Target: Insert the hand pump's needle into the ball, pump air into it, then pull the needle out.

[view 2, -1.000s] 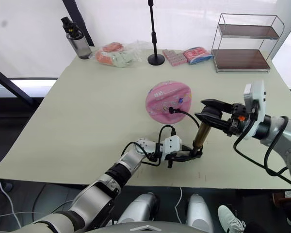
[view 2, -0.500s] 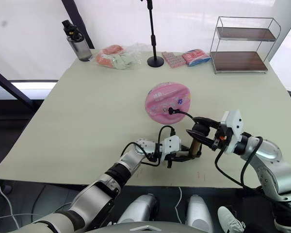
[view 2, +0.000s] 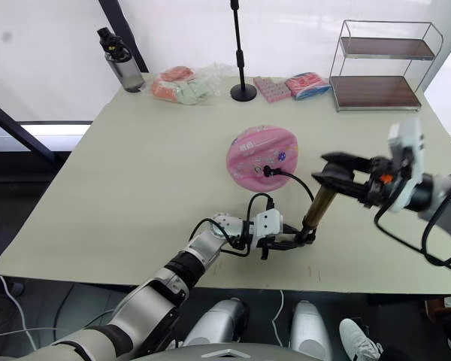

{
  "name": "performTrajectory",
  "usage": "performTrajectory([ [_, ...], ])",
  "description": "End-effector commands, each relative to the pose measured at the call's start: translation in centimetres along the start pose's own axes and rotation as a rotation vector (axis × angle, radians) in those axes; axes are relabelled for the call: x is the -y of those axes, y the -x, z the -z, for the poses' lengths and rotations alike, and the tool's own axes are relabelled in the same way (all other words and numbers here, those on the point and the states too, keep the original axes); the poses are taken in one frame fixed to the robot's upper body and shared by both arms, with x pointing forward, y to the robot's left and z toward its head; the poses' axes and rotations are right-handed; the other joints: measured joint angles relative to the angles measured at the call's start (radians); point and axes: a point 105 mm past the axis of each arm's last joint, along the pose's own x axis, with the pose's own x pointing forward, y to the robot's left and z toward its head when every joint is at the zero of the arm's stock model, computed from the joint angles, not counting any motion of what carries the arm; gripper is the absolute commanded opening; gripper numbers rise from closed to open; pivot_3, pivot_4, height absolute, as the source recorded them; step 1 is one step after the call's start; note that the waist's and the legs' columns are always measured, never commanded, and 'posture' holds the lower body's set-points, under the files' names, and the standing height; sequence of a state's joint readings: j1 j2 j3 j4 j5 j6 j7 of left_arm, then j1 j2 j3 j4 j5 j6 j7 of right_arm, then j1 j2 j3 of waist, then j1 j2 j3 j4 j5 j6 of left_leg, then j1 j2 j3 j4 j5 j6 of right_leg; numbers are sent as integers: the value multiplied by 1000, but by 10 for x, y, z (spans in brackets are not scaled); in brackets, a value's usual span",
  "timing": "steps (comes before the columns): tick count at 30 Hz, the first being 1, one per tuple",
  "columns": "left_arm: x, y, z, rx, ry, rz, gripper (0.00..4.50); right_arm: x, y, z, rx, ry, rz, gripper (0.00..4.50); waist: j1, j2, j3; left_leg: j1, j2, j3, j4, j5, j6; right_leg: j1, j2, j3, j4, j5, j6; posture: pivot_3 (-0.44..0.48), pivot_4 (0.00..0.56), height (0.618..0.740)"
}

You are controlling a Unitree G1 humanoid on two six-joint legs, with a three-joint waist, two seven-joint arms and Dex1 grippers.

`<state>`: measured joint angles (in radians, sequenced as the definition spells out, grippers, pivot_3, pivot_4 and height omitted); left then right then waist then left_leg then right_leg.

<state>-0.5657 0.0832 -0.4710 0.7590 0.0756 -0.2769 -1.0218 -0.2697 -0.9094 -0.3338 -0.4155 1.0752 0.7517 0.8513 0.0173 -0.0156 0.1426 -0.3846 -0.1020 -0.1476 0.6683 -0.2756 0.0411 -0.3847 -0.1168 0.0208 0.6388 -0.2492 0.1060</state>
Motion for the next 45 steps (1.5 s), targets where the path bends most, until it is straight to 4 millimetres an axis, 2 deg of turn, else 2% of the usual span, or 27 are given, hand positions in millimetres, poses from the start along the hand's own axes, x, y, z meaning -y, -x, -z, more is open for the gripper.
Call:
performTrajectory([
  [1,21,6,42,-149,85,53,1078,0,10,-34,59,104,28,2020,-1,0,0,0,0,0,0,0,0,0,0,0,0,0,0,0,150,736],
  [5,21,6,42,-149,83,55,1078,3,16,-64,104,155,44,2020,-1,2,2,-1,0,1,0,0,0,0,-1,0,-1,0,0,0,150,736],
  [9,22,6,42,-150,83,56,1078,2,19,-79,105,177,46,2020,-1,2,3,-1,0,1,0,0,0,0,-1,0,0,0,0,0,150,736],
  [13,22,6,43,-150,84,53,1078,2,19,-90,102,187,51,2020,-1,2,3,-6,0,1,1,0,0,-6,-1,0,0,0,0,0,150,736],
  [17,24,7,44,-150,86,54,1078,-1,16,-86,78,179,38,2020,0,3,3,-12,-1,1,2,1,-1,-13,-2,1,2,1,0,0,150,736],
  [26,21,6,42,-147,89,46,1078,3,-3,-13,-23,161,49,2020,-1,-1,1,-10,0,1,3,0,0,-11,-1,0,2,1,0,0,150,736],
  [34,19,7,41,-148,79,46,1078,-3,-10,47,-46,68,49,2020,-2,-5,-4,-4,0,1,2,0,0,-7,0,1,3,1,0,0,150,736],
  [38,18,6,40,-143,78,42,1078,-6,-14,83,-106,34,48,2020,-3,-5,-4,3,0,1,1,0,0,1,1,1,2,0,0,0,150,736],
  [43,18,6,40,-142,79,35,1078,0,-17,111,-102,46,111,2020,-3,-6,-4,5,1,1,1,0,0,3,1,1,2,0,0,0,150,736],
  [45,17,6,40,-141,80,30,1078,2,-18,117,-99,53,127,2020,-3,-6,-4,5,1,1,1,0,0,3,1,1,2,0,0,0,150,736],
])
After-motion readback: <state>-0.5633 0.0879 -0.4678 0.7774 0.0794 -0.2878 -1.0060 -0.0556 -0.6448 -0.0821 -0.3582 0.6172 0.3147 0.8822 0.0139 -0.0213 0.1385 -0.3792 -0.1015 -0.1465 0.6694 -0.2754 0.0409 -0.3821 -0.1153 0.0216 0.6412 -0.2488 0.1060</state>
